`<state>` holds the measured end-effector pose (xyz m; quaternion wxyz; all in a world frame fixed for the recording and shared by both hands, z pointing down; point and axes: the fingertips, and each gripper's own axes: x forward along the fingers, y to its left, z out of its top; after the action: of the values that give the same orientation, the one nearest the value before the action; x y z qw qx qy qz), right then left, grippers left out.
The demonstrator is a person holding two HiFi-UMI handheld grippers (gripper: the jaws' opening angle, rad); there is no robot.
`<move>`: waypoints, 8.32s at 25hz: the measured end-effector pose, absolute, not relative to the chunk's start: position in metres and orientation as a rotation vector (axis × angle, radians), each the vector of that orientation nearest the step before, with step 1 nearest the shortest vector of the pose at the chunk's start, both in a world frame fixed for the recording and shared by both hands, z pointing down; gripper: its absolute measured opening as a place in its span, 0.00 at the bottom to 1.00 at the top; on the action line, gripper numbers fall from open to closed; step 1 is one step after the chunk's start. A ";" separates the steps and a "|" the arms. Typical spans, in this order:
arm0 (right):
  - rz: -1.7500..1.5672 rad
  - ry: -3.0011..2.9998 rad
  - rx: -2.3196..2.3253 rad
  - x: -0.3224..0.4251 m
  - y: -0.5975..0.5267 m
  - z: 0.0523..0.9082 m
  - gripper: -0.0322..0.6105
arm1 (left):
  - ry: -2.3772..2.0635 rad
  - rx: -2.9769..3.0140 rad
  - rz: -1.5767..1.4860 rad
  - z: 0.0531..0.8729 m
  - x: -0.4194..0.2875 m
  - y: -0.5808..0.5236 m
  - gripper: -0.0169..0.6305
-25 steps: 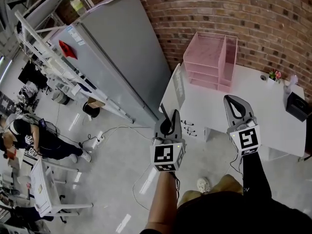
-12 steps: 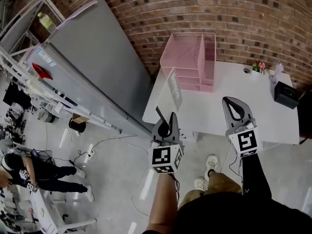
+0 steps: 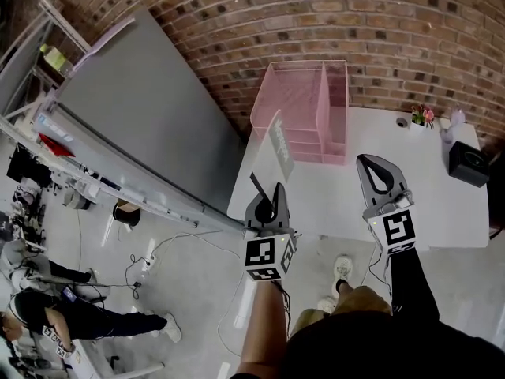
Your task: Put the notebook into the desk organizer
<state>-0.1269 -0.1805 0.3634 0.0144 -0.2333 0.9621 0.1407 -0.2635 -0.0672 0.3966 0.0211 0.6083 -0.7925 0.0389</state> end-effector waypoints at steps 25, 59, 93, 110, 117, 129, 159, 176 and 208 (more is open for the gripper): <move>0.441 2.965 -0.688 -0.214 -0.310 0.349 0.08 | -2.427 1.884 0.138 0.392 -0.348 -0.203 0.06; 0.494 2.911 -1.317 -0.245 -0.362 0.361 0.08 | -1.595 2.291 0.291 0.447 -0.387 -0.334 0.06; 0.487 2.897 -1.475 -0.232 -0.357 0.372 0.08 | -1.731 2.092 0.828 0.505 -0.423 -0.366 0.17; 0.505 2.924 -1.464 -0.241 -0.357 0.376 0.08 | -1.915 2.057 0.920 0.501 -0.447 -0.377 0.50; 0.500 2.930 -1.446 -0.245 -0.354 0.375 0.08 | -1.921 2.078 0.910 0.504 -0.446 -0.379 0.55; 0.479 2.929 -1.447 -0.244 -0.348 0.377 0.08 | -1.824 2.170 0.913 0.511 -0.429 -0.382 0.60; 0.411 2.829 -1.498 -0.239 -0.323 0.366 0.08 | -1.788 2.239 0.724 0.499 -0.421 -0.365 0.60; 0.293 2.838 -1.411 -0.215 -0.312 0.368 0.08 | -1.896 2.249 0.549 0.457 -0.397 -0.336 0.60; 0.320 2.831 -1.192 -0.181 -0.237 0.338 0.08 | -2.094 2.263 0.279 0.370 -0.343 -0.204 0.60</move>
<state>-0.1807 -0.2373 0.3380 0.0266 -0.3859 0.9163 0.1035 -0.3425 -0.2041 0.3703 0.0229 0.7308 -0.6763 0.0902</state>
